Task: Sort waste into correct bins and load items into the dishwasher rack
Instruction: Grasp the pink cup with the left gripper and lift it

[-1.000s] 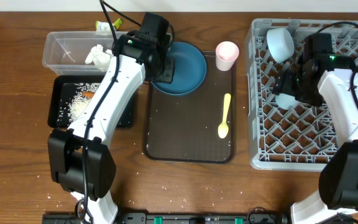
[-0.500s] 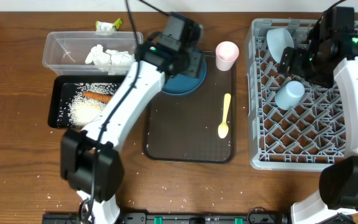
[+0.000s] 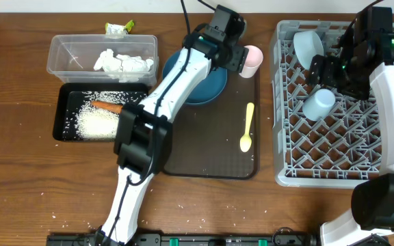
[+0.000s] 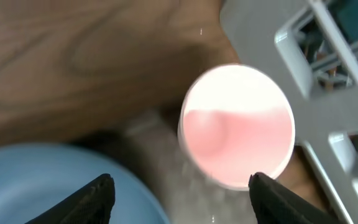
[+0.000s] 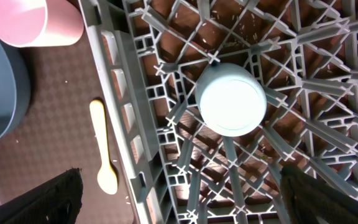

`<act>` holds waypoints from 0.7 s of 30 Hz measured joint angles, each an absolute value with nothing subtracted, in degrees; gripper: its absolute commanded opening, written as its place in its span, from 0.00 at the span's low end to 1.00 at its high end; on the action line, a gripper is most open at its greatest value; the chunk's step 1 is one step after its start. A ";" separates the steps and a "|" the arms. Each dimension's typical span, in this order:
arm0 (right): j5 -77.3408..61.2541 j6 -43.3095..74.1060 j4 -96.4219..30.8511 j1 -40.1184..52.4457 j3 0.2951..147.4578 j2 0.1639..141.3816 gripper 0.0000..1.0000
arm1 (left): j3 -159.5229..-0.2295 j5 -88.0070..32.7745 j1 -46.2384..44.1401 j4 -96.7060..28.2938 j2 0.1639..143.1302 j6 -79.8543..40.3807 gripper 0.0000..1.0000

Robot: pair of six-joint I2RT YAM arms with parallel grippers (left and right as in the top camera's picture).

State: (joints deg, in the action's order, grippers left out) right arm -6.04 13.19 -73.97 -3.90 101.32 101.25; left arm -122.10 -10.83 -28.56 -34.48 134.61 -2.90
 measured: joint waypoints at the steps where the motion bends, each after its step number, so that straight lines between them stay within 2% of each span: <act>1: -6.04 13.19 -74.00 -3.90 101.32 101.25 0.99 | -122.23 -10.85 -28.58 -33.52 134.87 -2.90 0.72; 9: -6.04 13.10 -74.00 -3.90 101.32 101.25 0.99 | -122.83 -11.25 -28.84 -30.30 136.29 -2.90 0.72; 12: -6.02 12.91 -74.02 -3.90 101.32 101.25 0.99 | -122.83 -11.25 -29.30 -29.45 137.45 -2.96 0.67; 21: -6.02 12.27 -74.35 -3.90 101.32 101.25 0.99 | -122.83 -11.25 -31.18 -29.34 139.15 -2.76 0.60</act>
State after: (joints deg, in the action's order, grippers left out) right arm -6.02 12.27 -74.35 -3.90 101.32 101.25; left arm -122.83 -11.25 -31.18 -29.34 139.15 -2.76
